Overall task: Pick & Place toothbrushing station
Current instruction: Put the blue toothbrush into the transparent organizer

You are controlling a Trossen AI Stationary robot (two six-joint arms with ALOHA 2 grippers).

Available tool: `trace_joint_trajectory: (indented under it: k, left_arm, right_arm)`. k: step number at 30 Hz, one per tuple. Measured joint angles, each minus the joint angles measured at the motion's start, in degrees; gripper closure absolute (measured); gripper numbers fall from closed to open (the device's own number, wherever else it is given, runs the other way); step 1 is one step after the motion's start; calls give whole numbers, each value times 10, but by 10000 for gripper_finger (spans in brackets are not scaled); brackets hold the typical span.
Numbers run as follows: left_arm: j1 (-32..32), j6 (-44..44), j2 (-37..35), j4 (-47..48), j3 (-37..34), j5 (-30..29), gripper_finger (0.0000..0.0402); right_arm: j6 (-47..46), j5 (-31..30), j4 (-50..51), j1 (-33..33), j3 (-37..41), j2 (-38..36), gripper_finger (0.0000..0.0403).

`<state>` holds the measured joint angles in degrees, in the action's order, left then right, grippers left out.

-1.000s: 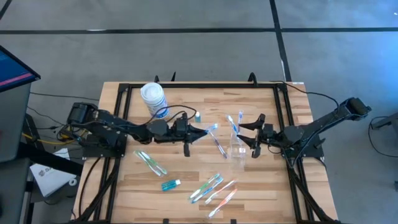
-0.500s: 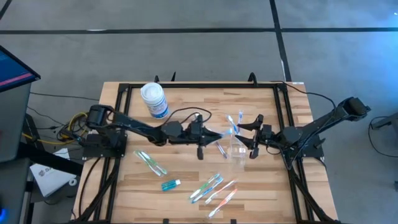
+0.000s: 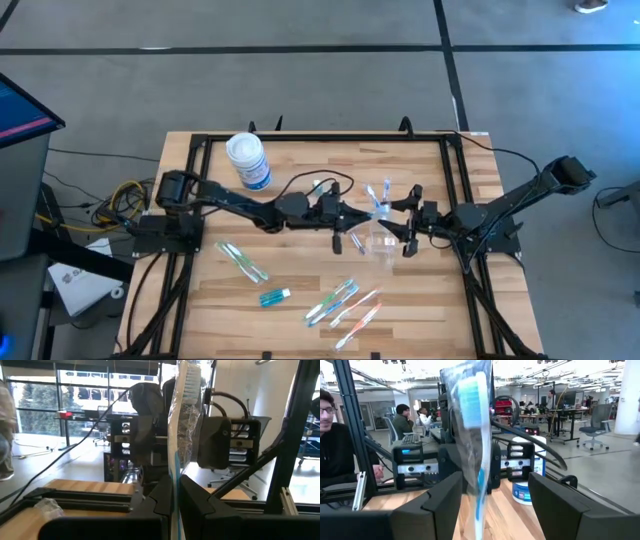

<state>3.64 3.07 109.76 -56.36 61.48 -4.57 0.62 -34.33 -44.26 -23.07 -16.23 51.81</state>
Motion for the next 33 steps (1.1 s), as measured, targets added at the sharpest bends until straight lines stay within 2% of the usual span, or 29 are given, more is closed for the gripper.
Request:
trace_joint_trajectory:
  k: [9,24,33]
  left_arm:
    - [0,1,19,-1,30,3,394]
    - [-2,-3,20,-1,40,4,394]
    - [-2,0,25,0,40,4,394]
  right_arm:
    - [0,0,-6,0,0,0,189]
    - [15,15,-17,0,0,0,268]
    - [15,15,-21,0,0,0,281]
